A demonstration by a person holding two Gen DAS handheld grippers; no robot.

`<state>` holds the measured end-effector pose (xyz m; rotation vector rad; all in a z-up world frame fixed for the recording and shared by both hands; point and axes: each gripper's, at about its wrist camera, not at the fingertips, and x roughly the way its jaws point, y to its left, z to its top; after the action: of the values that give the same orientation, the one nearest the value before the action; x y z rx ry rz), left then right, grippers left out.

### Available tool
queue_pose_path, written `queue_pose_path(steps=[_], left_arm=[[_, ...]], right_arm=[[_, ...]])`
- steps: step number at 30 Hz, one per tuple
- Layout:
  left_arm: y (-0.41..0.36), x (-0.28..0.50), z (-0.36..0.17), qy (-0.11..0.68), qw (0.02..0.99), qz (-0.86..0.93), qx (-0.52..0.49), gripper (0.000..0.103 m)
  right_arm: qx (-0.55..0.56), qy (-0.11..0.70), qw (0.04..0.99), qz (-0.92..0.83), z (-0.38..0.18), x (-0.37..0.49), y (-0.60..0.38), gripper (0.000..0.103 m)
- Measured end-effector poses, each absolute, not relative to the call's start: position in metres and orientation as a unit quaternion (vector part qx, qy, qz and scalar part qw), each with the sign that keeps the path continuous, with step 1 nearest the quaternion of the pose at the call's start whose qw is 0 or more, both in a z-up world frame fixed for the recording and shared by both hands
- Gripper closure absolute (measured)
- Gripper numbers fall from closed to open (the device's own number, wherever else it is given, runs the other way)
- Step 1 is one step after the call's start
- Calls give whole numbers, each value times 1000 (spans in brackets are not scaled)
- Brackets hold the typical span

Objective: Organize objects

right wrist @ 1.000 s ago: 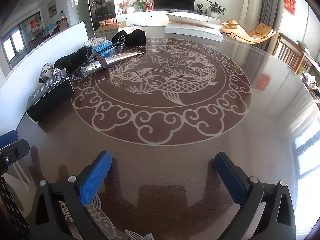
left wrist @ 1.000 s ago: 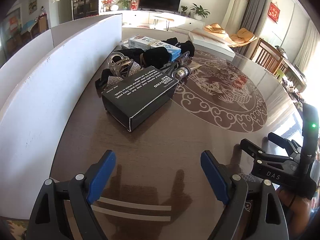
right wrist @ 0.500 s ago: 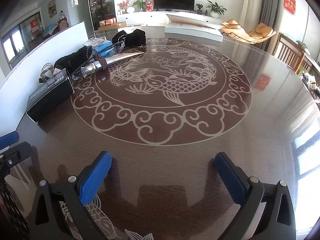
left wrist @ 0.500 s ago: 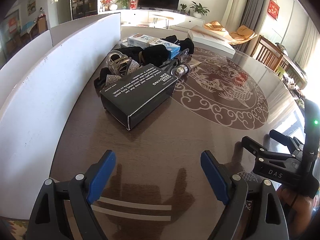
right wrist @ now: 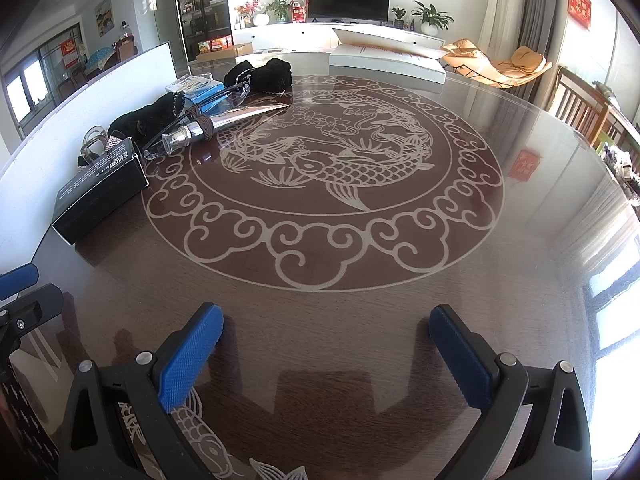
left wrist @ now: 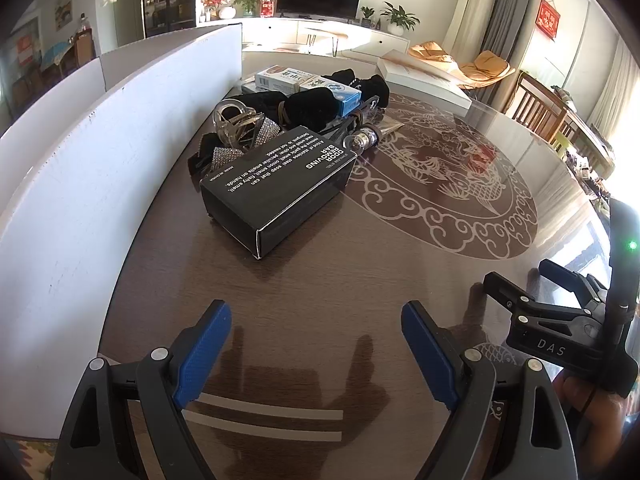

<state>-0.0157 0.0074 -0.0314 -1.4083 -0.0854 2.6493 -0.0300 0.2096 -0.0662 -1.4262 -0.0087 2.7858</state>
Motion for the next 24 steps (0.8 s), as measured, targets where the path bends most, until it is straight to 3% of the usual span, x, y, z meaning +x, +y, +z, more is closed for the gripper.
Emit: queue_pose_path(steps=[24], left_arm=[[6, -15, -32, -29, 71, 881, -468, 16]], right_arm=[[-456, -3, 6, 890, -66, -30, 210, 0]])
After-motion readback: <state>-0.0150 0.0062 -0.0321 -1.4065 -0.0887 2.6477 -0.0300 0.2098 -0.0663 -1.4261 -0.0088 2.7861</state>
